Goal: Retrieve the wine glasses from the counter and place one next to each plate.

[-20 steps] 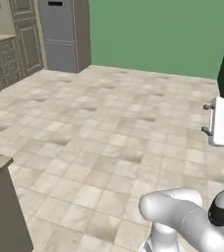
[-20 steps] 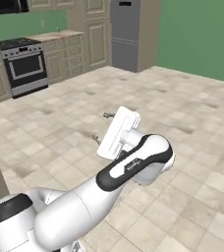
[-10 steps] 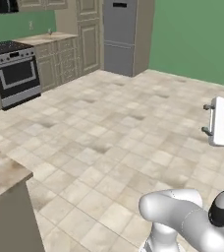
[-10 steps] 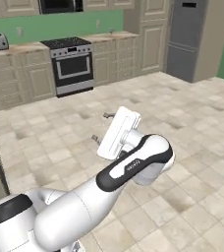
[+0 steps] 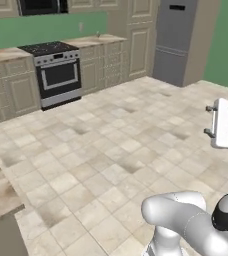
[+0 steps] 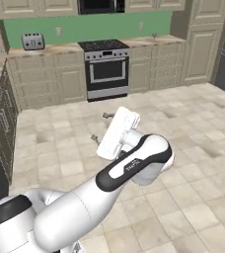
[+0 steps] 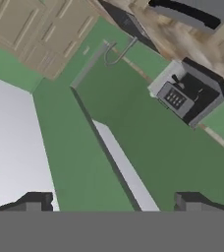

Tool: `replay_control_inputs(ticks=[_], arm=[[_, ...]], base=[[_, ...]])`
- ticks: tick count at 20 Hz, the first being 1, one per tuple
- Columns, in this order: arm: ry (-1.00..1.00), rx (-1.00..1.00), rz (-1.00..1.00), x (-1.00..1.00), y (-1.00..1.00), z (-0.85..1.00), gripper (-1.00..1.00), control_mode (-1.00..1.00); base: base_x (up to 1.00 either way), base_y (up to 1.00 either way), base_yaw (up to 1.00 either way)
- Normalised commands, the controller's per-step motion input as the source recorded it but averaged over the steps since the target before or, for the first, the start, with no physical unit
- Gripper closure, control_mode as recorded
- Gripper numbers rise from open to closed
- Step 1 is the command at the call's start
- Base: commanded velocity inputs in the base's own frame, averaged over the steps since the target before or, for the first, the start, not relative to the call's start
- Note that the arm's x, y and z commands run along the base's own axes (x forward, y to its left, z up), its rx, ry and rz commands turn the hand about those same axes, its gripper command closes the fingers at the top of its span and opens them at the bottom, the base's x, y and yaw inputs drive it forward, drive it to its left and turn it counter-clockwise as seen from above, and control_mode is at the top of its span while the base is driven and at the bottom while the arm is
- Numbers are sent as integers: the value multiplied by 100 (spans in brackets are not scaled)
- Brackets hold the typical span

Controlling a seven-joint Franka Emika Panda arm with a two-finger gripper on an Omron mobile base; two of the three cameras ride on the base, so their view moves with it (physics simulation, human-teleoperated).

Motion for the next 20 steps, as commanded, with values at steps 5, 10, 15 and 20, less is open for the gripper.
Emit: replay_control_inputs(ticks=[5,10,15,20], arm=[[0,0,0,0,0,0,-100,100],[0,0,0,0,0,0,-100,100],[0,0,0,0,0,0,-100,100],[0,0,0,0,0,0,-100,100]], base=[[100,-80,34],[100,-100,17],[100,-100,0],[100,-71,2]])
